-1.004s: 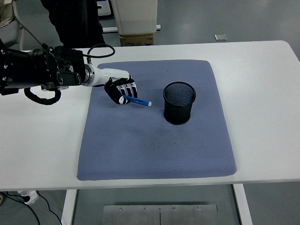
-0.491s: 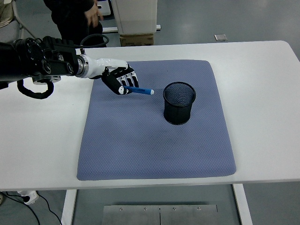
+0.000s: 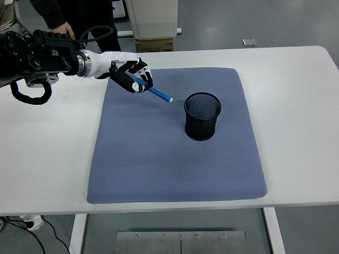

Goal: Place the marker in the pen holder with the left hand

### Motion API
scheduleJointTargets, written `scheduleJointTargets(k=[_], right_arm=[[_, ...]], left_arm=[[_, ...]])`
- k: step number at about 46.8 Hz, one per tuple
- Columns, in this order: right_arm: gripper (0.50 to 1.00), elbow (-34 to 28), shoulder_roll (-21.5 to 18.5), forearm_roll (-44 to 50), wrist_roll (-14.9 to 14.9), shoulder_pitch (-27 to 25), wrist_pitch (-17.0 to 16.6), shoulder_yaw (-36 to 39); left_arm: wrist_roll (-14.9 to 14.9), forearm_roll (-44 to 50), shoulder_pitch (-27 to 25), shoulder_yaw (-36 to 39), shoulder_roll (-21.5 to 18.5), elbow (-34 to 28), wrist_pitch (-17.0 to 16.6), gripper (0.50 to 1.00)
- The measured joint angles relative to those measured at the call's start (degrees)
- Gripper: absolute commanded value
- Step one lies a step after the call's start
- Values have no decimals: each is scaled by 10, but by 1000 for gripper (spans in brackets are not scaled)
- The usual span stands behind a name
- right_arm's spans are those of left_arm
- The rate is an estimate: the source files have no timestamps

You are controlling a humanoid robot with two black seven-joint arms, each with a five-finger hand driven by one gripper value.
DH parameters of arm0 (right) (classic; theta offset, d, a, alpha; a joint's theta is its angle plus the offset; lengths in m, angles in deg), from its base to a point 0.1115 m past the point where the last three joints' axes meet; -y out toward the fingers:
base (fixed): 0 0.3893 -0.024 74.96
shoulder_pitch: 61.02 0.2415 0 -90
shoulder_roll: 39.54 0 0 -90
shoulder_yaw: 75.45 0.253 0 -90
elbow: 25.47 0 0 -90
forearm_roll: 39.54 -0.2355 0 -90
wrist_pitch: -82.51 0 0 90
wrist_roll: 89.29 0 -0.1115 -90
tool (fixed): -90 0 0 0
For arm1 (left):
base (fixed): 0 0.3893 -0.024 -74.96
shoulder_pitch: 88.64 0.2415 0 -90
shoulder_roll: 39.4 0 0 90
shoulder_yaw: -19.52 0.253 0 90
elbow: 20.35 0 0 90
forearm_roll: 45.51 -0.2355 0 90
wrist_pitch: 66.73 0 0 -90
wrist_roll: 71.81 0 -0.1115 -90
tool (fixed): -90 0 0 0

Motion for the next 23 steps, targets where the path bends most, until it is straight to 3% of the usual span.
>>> scheduleJointTargets(k=[23], right_arm=[[1000, 0, 0, 0, 0, 0, 0, 0]], left_arm=[[-1, 0, 4, -42, -12, 2, 10, 500]])
